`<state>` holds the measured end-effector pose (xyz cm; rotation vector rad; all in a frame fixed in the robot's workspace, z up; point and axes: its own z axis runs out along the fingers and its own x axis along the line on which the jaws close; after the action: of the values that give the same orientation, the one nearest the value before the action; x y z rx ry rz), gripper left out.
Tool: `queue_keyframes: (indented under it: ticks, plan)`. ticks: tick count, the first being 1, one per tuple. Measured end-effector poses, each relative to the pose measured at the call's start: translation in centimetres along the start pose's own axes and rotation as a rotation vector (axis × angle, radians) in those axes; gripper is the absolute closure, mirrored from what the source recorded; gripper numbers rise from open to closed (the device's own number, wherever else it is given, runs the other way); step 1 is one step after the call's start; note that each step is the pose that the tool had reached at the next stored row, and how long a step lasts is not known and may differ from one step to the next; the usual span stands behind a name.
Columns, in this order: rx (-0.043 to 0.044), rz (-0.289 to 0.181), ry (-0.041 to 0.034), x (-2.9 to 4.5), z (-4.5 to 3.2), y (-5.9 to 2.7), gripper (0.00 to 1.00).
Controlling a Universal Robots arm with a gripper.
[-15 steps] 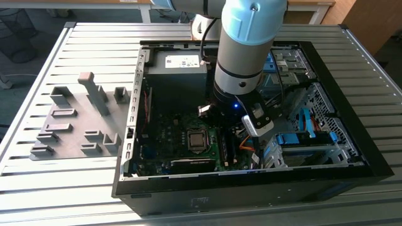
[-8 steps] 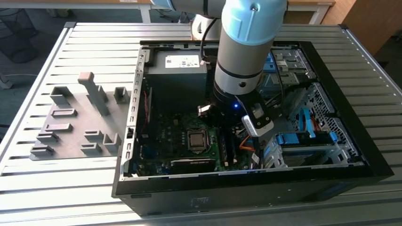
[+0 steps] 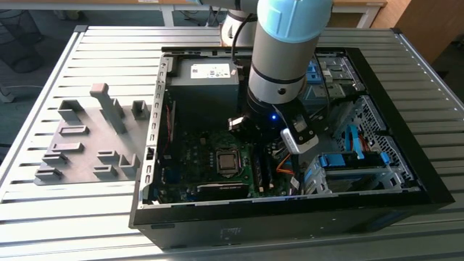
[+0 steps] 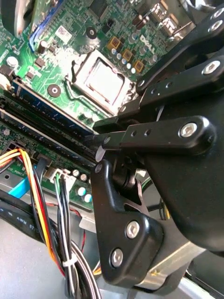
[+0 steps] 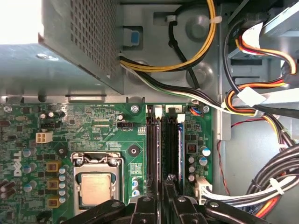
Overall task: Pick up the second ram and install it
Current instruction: 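Insert the second ram into the second slot, then press down the second ram until it locks into place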
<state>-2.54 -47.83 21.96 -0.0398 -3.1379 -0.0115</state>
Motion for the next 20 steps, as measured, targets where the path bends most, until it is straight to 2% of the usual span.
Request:
queue_keyframes:
  ticks: [4,8,9,11,20]
  plan:
    - [-0.0001,0.000,0.0021,0.00,-0.77,0.01,0.78]
    - [0.0000,0.000,0.0056,0.00,-0.93,0.01,0.80]
    - [-0.0002,0.000,0.0062,0.00,-0.94,0.01,0.86]
    - [-0.0002,0.000,0.0066,0.00,-0.95,0.01,0.89]
    - [0.0001,0.000,0.0069,0.00,-0.54,0.01,0.89]
